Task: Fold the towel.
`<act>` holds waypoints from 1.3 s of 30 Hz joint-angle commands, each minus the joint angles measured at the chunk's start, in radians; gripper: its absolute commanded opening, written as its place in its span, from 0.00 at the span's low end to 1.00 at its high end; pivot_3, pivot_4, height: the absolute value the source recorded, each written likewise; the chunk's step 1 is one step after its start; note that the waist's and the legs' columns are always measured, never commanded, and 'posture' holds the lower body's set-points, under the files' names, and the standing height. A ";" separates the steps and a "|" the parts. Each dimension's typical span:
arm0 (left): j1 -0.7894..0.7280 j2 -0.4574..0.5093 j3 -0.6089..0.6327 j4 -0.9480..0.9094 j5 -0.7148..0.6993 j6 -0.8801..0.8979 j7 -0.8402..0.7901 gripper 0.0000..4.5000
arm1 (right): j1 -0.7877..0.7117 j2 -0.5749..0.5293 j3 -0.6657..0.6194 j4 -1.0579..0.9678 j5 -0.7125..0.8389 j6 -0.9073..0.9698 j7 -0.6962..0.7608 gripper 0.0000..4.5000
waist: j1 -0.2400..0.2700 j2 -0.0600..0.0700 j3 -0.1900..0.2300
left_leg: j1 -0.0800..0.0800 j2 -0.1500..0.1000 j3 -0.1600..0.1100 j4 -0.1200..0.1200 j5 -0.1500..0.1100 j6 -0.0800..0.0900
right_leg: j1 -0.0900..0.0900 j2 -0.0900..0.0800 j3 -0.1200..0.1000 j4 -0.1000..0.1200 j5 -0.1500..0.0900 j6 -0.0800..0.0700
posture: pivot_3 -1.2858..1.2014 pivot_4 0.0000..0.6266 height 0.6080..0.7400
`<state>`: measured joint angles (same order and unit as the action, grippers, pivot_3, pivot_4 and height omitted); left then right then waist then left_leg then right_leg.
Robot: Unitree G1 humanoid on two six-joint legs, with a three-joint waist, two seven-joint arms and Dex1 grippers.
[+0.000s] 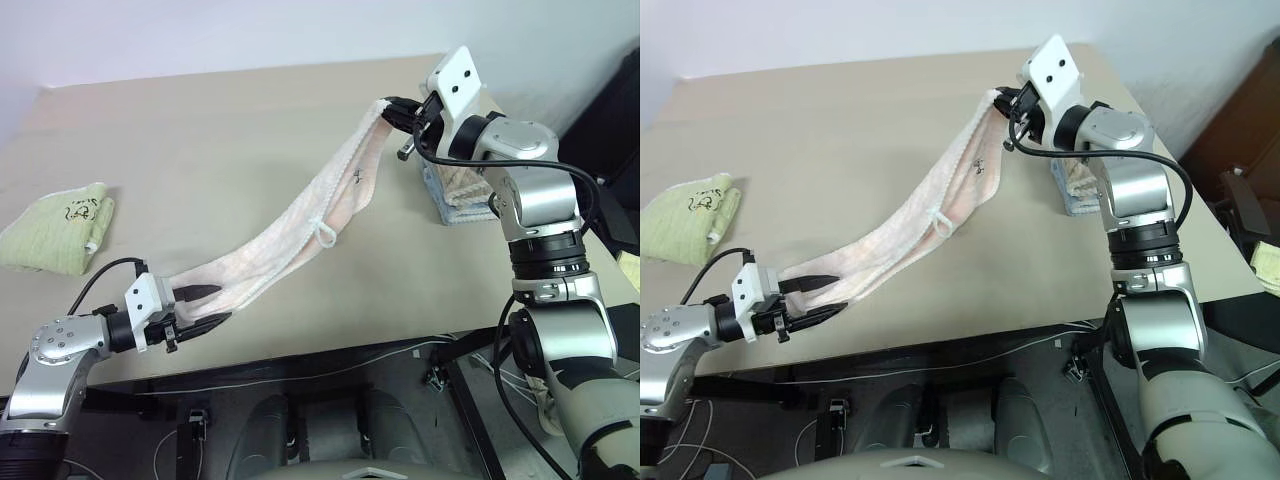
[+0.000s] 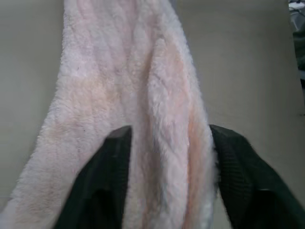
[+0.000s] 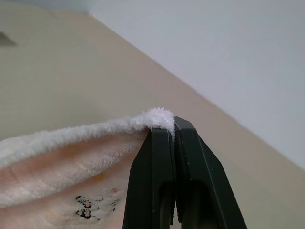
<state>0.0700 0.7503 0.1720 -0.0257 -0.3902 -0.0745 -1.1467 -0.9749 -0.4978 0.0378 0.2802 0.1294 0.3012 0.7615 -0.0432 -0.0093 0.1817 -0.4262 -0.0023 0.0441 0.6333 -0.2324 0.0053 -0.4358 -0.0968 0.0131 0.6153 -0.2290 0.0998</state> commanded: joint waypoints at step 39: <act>-0.013 0.112 -0.036 -0.060 0.127 -0.144 0.009 0.01 | 0.012 -0.016 -0.007 -0.047 -0.009 0.010 -0.017 0.00 | 0.000 0.000 0.000 | 0.000 0.001 0.001 0.001 0.000 0.000 | 0.001 0.005 0.000 0.001 0.000 0.001 | 0.52 0.24 1.00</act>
<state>0.0578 0.8456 0.1150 -0.0606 -0.2488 -0.2222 -1.1293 -0.9515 -0.4990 0.0490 0.2761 0.1215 0.3196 0.7527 -0.0437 -0.0093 0.1817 -0.4261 -0.0014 0.0452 0.6351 -0.2321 0.0058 -0.4352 -0.0917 0.0131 0.6165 -0.2290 0.1003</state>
